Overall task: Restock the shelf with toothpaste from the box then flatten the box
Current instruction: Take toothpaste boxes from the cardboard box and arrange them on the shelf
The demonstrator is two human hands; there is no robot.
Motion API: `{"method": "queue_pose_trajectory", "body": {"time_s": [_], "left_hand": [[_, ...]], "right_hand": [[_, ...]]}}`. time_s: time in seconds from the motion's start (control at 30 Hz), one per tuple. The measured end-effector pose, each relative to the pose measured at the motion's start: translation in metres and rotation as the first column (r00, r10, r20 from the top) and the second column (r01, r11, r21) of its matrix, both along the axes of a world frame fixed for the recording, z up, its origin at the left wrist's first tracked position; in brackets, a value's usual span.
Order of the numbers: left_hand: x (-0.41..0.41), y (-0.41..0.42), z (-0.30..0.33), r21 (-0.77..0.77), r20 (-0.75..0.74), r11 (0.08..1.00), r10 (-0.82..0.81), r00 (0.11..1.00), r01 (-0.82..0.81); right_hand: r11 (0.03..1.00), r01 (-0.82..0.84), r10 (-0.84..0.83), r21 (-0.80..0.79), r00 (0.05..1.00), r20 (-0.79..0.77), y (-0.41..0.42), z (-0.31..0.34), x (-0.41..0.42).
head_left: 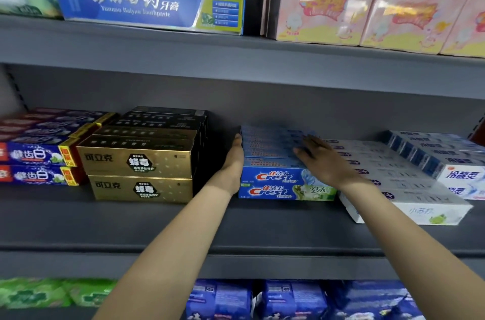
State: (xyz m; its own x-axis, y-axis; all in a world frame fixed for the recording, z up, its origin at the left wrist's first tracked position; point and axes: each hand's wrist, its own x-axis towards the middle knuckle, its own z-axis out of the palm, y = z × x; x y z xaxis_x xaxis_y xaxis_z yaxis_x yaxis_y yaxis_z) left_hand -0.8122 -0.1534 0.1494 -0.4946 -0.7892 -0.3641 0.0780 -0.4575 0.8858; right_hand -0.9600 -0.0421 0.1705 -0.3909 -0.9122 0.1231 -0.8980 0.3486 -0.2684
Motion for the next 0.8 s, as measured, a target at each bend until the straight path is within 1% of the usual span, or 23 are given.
{"method": "queue_pose_trajectory", "body": {"time_s": [0.03,0.13,0.2,0.23,0.33,0.4,0.47,0.6,0.7,0.8], "left_hand": [[-0.002,0.001,0.000,0.015,-0.017,1.000,-0.012,1.000,0.013],[-0.008,0.002,-0.002,-0.004,-0.042,1.000,-0.013,0.999,0.013],[-0.010,0.001,-0.004,-0.016,-0.027,1.000,-0.013,1.000,0.012],[-0.010,0.000,-0.005,-0.020,-0.012,1.000,-0.014,1.000,0.013],[-0.009,-0.004,-0.005,-0.043,0.003,0.999,-0.018,1.000,0.018],[-0.009,-0.011,-0.005,-0.089,0.013,0.996,0.003,1.000,-0.001],[-0.007,-0.015,-0.002,-0.109,0.025,0.994,0.014,1.000,-0.012],[-0.009,-0.017,0.001,-0.087,0.030,0.996,-0.029,0.999,0.031],[-0.013,-0.019,-0.004,-0.107,0.036,0.994,-0.023,0.999,0.027],[-0.017,-0.021,-0.005,-0.084,0.021,0.996,-0.019,1.000,0.021]], "right_hand": [[1.000,-0.005,0.006,0.023,1.000,-0.002,0.001,-0.001,0.002],[0.999,0.005,-0.004,0.049,1.000,-0.017,0.000,-0.005,-0.002],[0.997,0.007,-0.005,0.082,1.000,-0.021,-0.003,-0.005,-0.005],[0.996,0.023,-0.023,0.089,1.000,0.001,-0.004,-0.004,-0.005],[0.996,0.052,-0.051,0.072,0.999,-0.003,-0.008,-0.003,-0.001],[0.998,0.043,-0.041,0.045,0.999,-0.030,-0.008,-0.004,0.002],[0.998,0.021,-0.018,0.059,0.999,-0.044,-0.006,-0.003,0.002],[0.986,-0.023,0.035,0.165,0.997,-0.072,-0.003,-0.002,-0.002],[0.986,-0.013,0.031,0.164,0.994,-0.108,-0.002,-0.001,-0.001],[0.986,-0.007,0.029,0.166,0.991,-0.130,-0.003,-0.003,-0.002]]}}
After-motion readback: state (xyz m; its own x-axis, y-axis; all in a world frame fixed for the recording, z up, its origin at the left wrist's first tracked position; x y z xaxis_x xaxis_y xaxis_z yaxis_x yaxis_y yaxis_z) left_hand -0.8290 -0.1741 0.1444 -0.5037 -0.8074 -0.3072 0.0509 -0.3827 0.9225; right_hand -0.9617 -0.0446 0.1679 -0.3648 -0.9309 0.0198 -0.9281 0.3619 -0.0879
